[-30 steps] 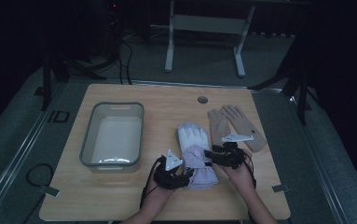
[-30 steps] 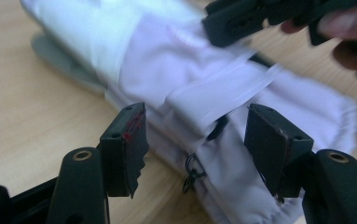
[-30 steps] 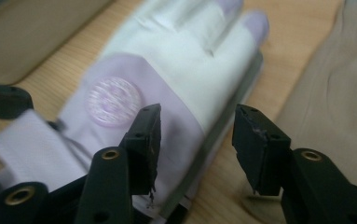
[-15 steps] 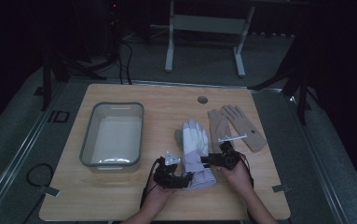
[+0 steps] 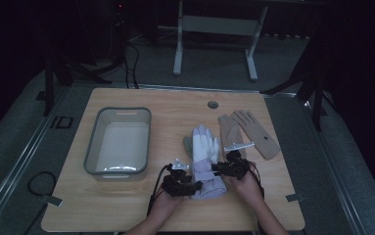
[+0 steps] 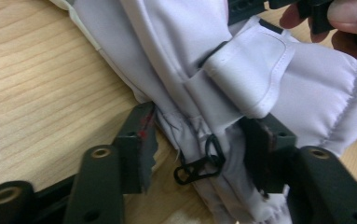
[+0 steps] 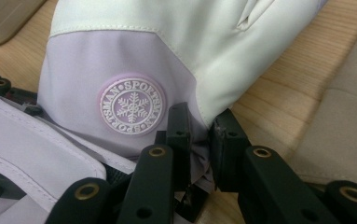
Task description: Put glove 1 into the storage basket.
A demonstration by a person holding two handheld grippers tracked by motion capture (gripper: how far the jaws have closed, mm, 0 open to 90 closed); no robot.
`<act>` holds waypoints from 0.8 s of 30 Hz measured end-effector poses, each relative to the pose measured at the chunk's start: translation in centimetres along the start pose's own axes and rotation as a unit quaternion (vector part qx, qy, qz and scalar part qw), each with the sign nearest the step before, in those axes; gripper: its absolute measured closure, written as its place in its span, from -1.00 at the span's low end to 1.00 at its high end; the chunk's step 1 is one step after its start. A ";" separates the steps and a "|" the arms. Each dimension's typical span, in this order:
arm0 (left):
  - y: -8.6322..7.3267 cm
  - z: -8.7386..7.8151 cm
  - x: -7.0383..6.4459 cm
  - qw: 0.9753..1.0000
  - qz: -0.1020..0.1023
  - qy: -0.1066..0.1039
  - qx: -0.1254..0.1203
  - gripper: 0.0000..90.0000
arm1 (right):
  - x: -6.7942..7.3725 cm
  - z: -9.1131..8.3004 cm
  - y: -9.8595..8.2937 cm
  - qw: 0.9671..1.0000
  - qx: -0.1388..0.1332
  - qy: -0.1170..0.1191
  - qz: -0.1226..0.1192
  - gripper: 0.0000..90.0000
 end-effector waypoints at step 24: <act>2.8 -3.2 0.6 0.998 0.055 0.005 0.013 0.71 | 2.0 -1.5 2.5 0.999 -0.031 -0.028 -0.022 0.82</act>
Point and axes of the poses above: each handheld gripper's, and its own axes: z roughly forward along the jaws, y roughly out of its top, x roughly to its left, the point moved 4 cm from there along z, roughly forward along the jaws, and after that the axes turned 1 degree about -x, right-handed, at the moved point
